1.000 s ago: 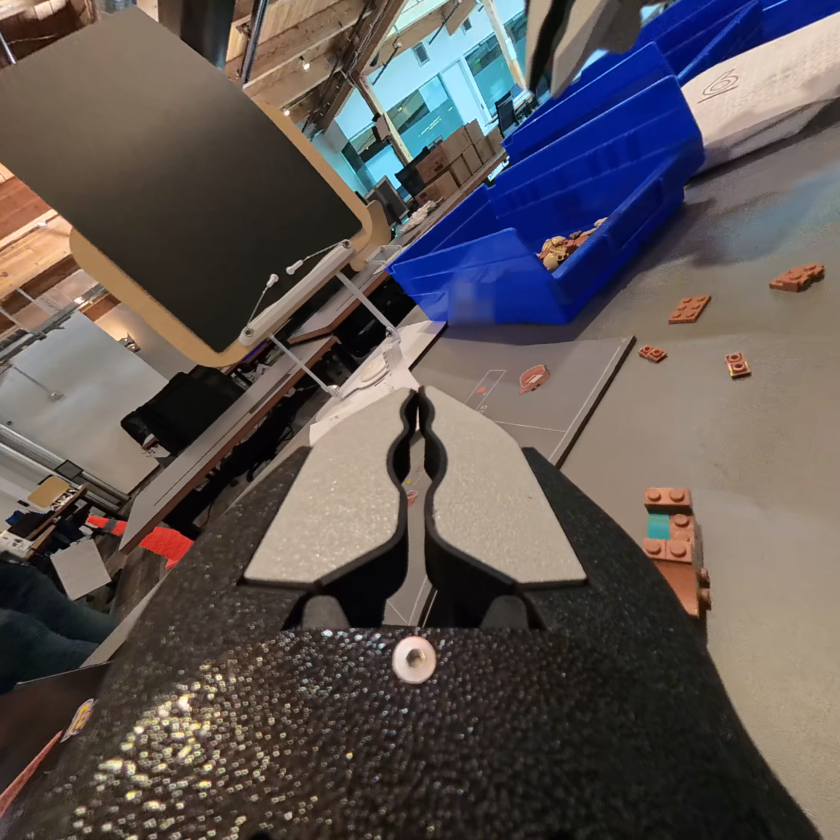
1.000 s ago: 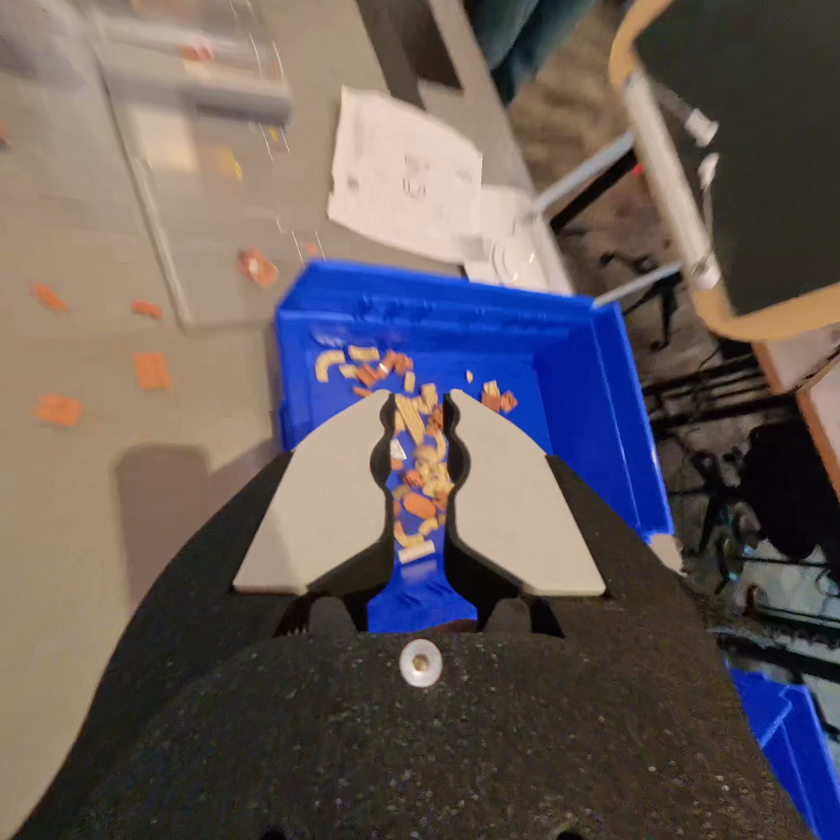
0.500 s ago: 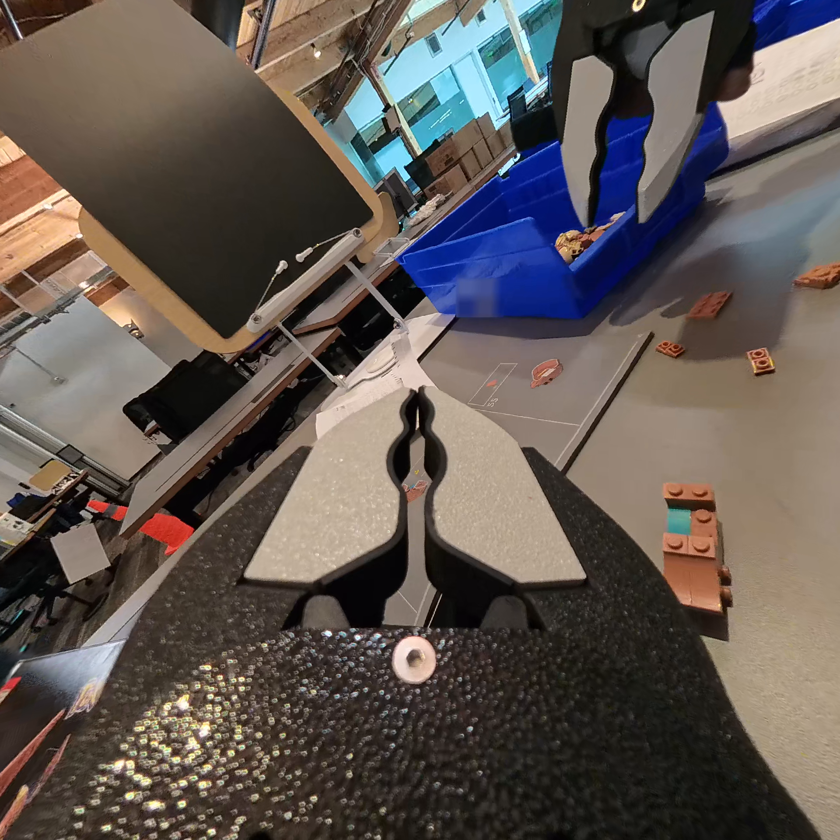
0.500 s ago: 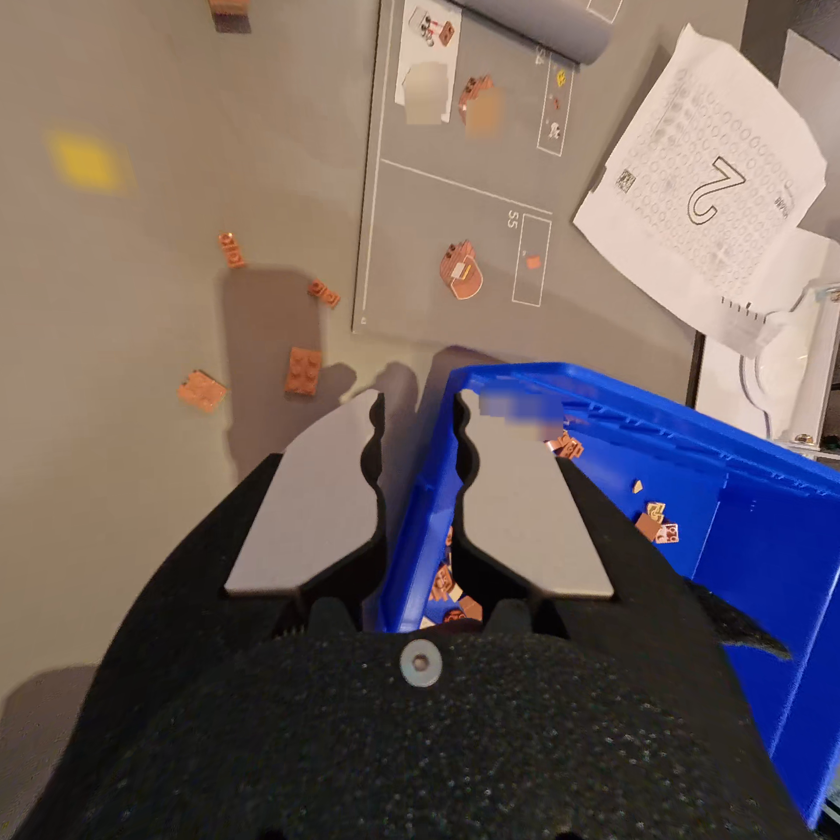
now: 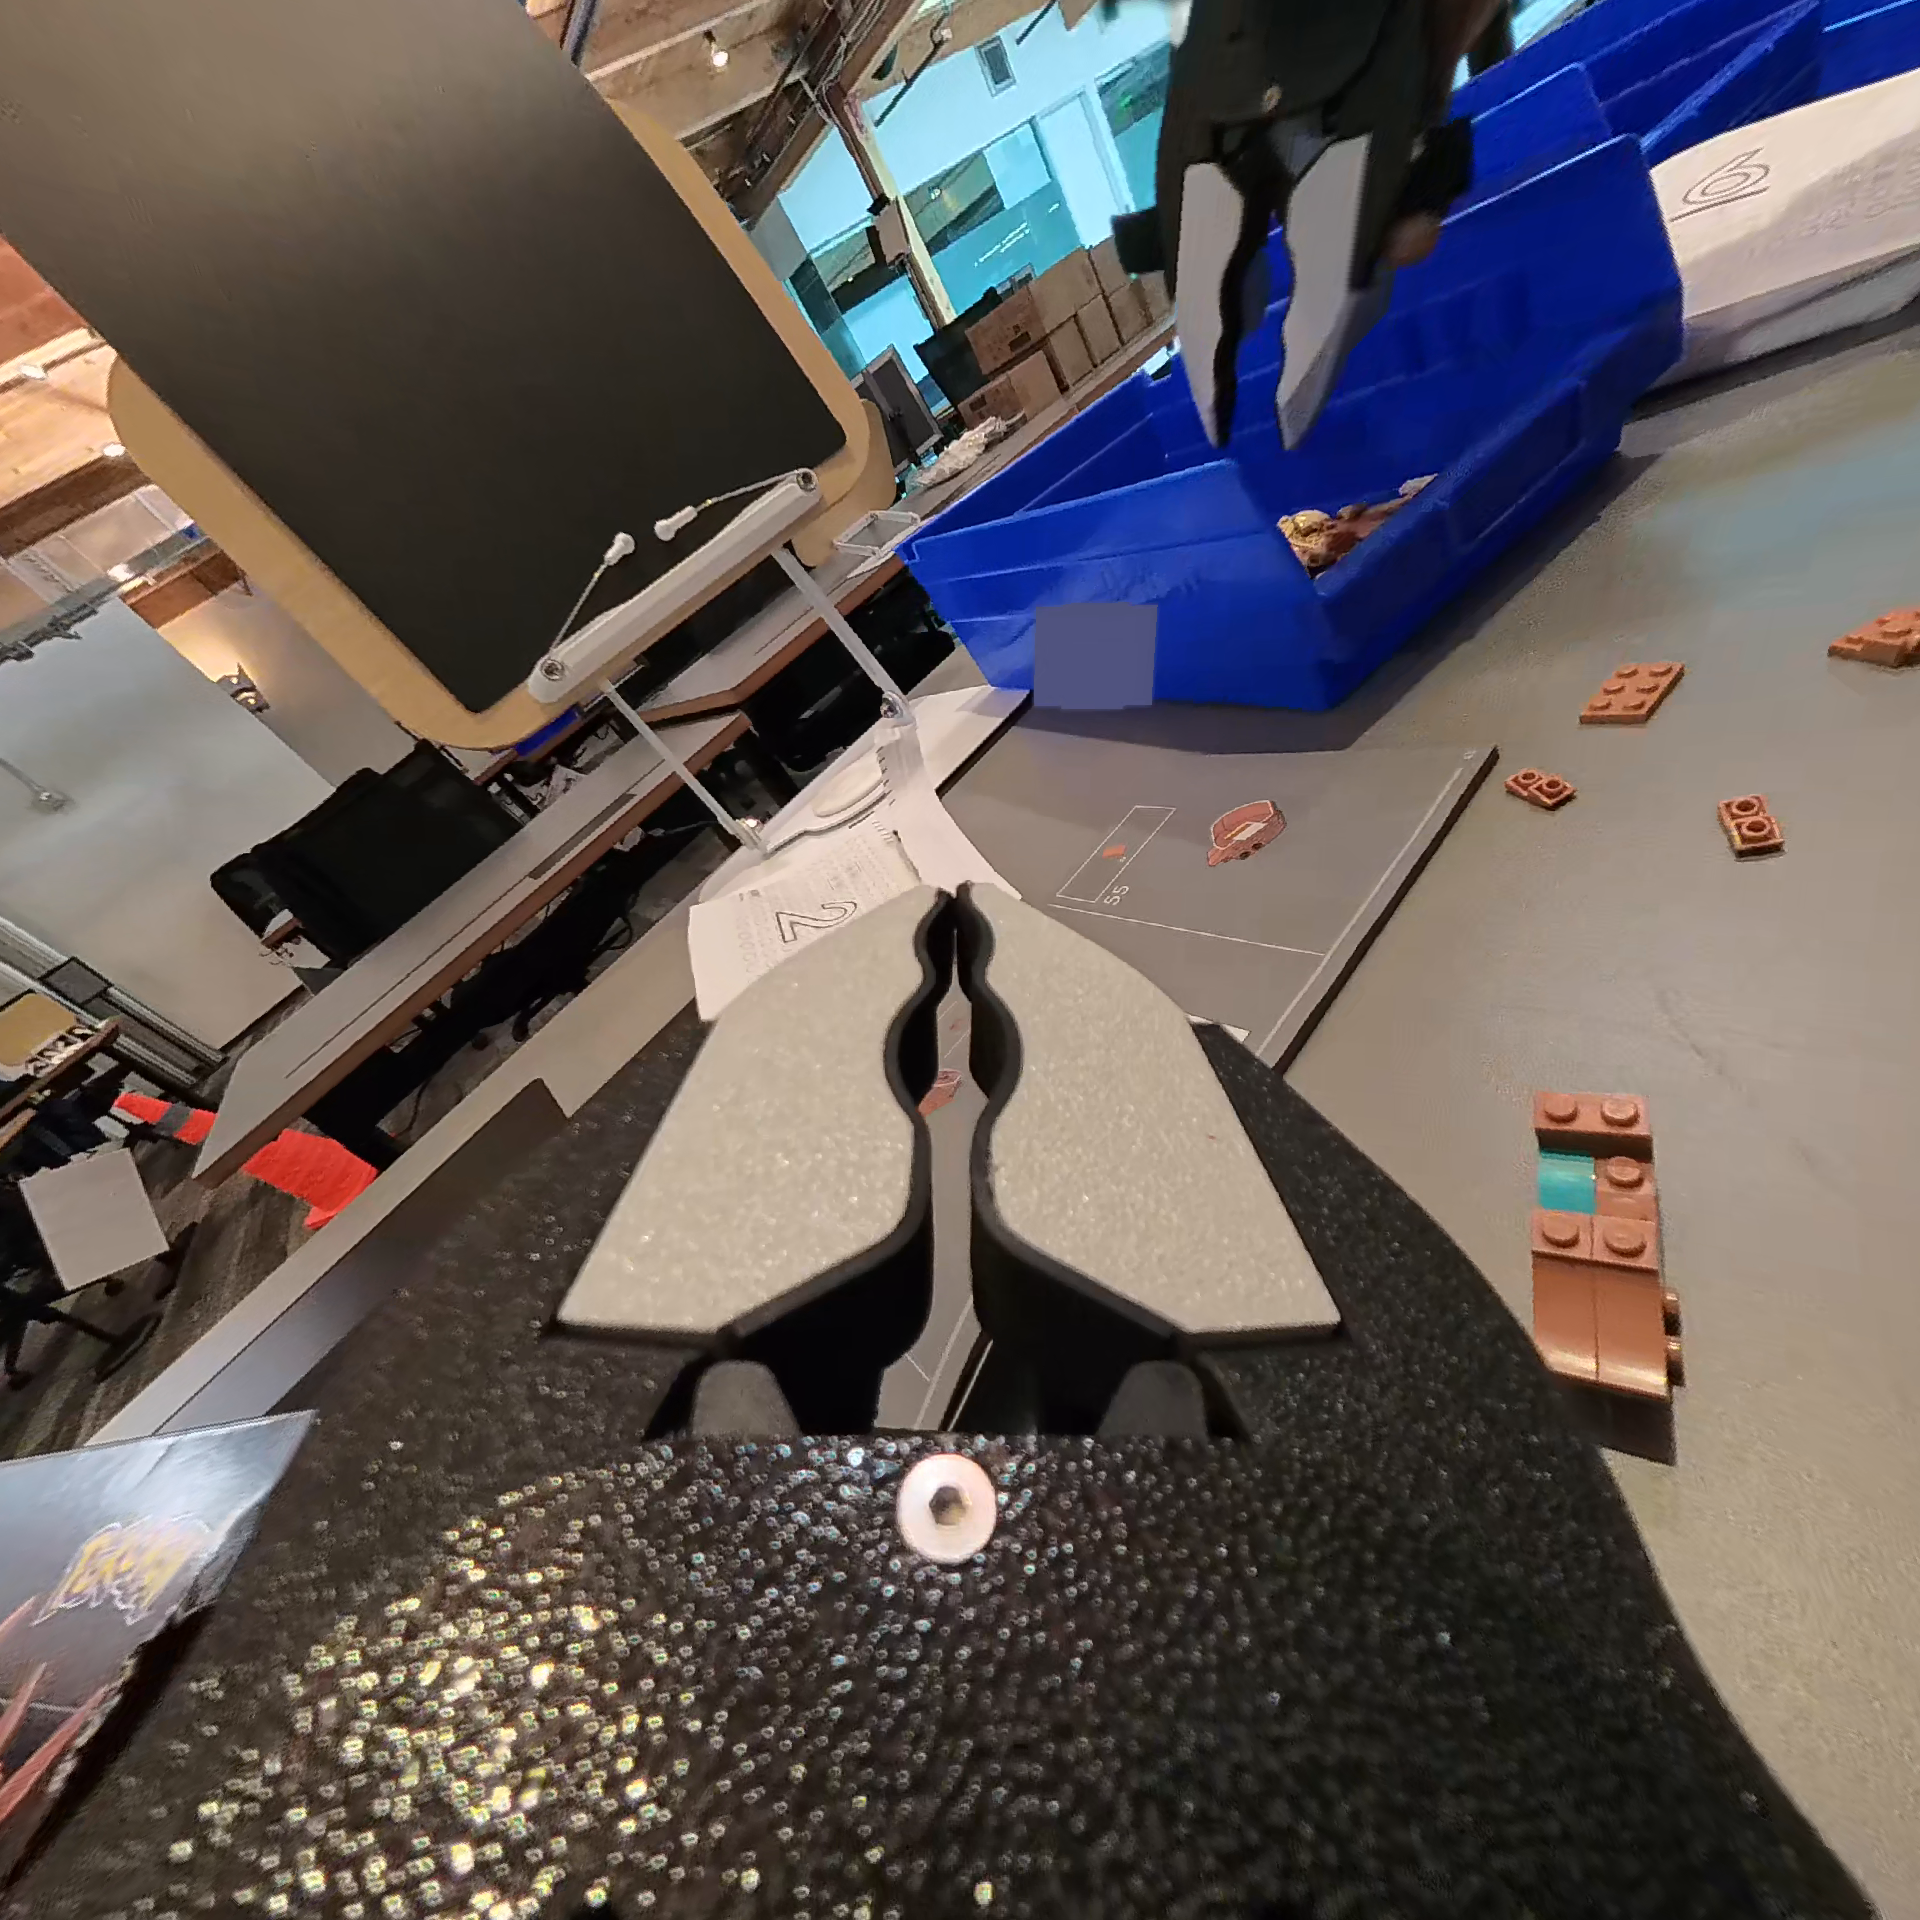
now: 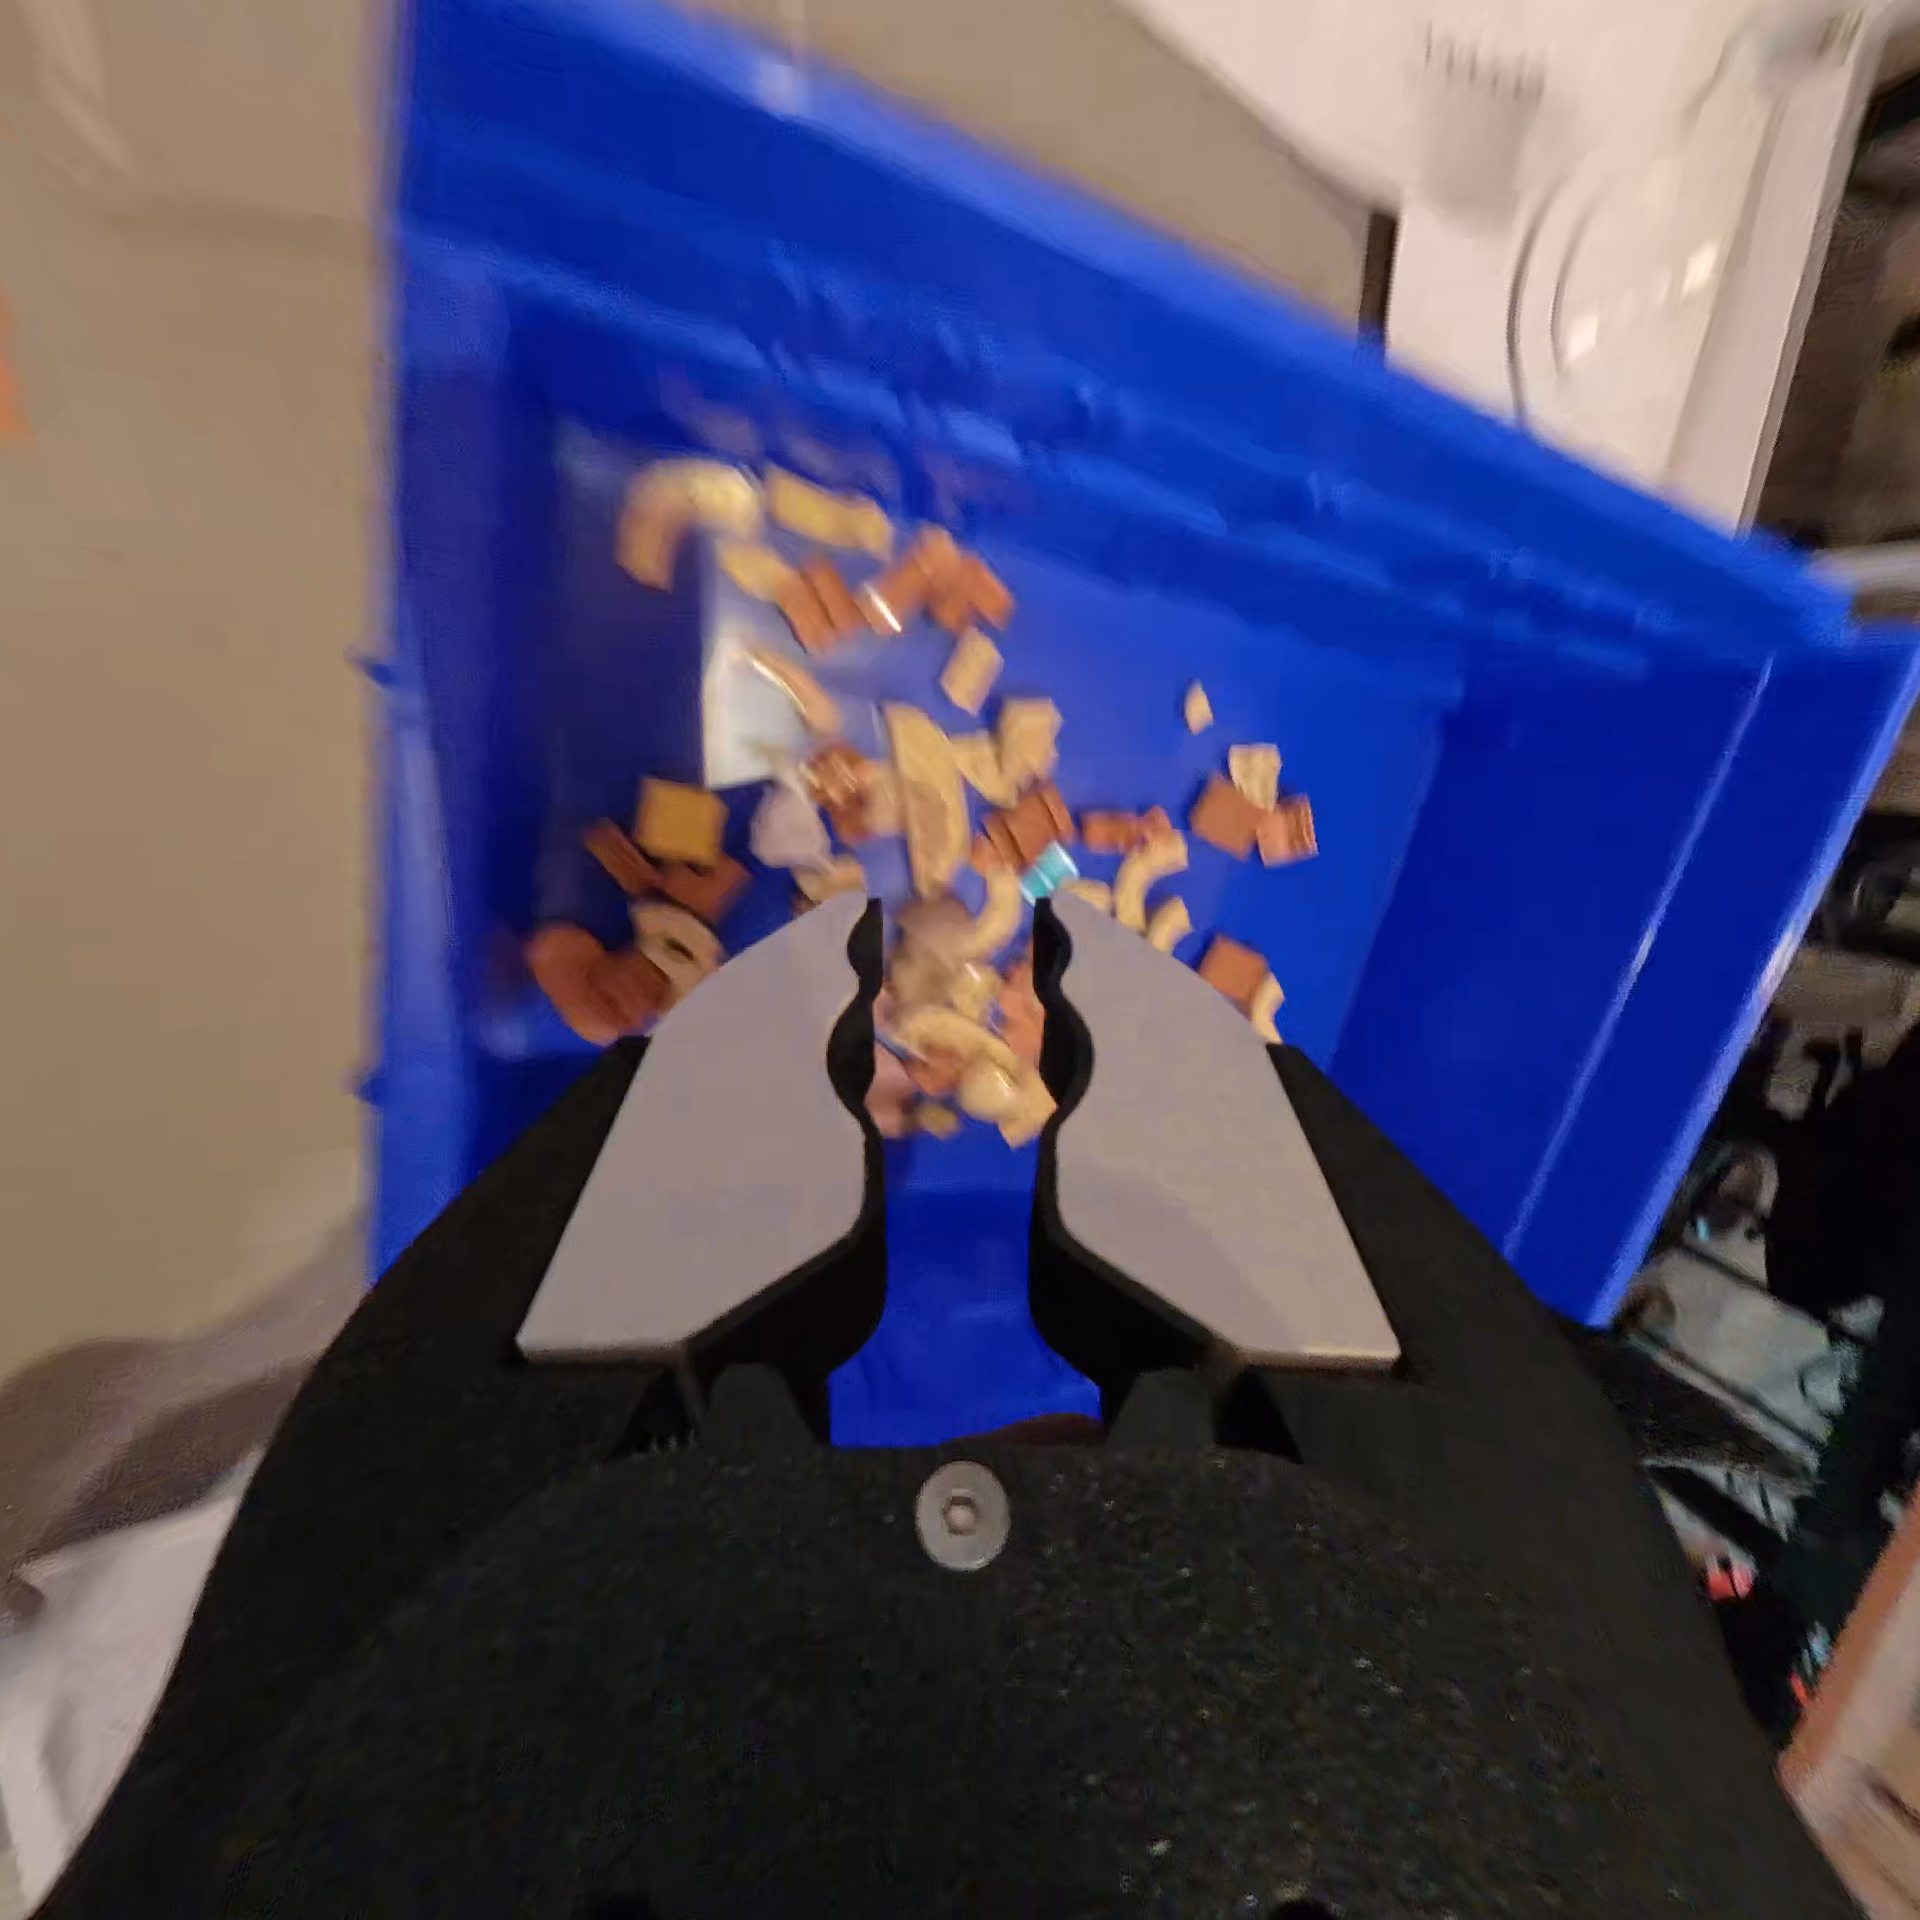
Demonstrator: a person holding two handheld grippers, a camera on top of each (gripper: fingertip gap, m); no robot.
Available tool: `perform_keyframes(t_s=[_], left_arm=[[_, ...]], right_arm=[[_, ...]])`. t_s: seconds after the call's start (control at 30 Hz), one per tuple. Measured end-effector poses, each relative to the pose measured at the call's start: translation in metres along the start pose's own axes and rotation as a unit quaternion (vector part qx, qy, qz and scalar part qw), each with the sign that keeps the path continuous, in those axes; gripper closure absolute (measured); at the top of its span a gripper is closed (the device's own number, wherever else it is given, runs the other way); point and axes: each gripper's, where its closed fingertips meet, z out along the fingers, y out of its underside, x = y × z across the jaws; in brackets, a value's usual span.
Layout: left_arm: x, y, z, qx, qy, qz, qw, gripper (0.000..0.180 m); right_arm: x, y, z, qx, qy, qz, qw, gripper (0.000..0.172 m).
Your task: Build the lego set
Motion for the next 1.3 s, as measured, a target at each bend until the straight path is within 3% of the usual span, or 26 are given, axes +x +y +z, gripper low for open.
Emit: perform_keyframes(t_s=[0.1,0.23,0.47,0.77,1.0,1.3], left_arm=[[0.002,0.002,0.001,-0.001,0.004,-0.004,1.000,0.180],[0.002,0.004,0.003,-0.006,0.006,-0.006,1.000,0.180],[0.001,0.006,0.003,-0.007,0.006,-0.011,1.000,0.180],[0.004,0.003,0.002,-0.005,0.009,-0.006,1.000,0.180],[0.003,0.003,0.002,-0.004,0.009,-0.006,1.000,0.180],[0.003,-0.001,0.000,0.002,0.006,-0.004,1.000,0.180]], right_arm=[[0.030,0.036,0.015,-0.059,-0.022,0.022,0.998,0.144],[0.036,0.050,0.033,-0.103,-0.058,0.010,0.993,0.148],[0.027,0.037,0.051,-0.109,-0.097,-0.011,0.989,0.156],[0.015,0.044,0.070,-0.144,-0.141,0.008,0.979,0.159],[0.015,0.044,0.071,-0.149,-0.149,0.023,0.977,0.151],[0.006,0.044,0.067,-0.149,-0.147,0.015,0.978,0.155]])
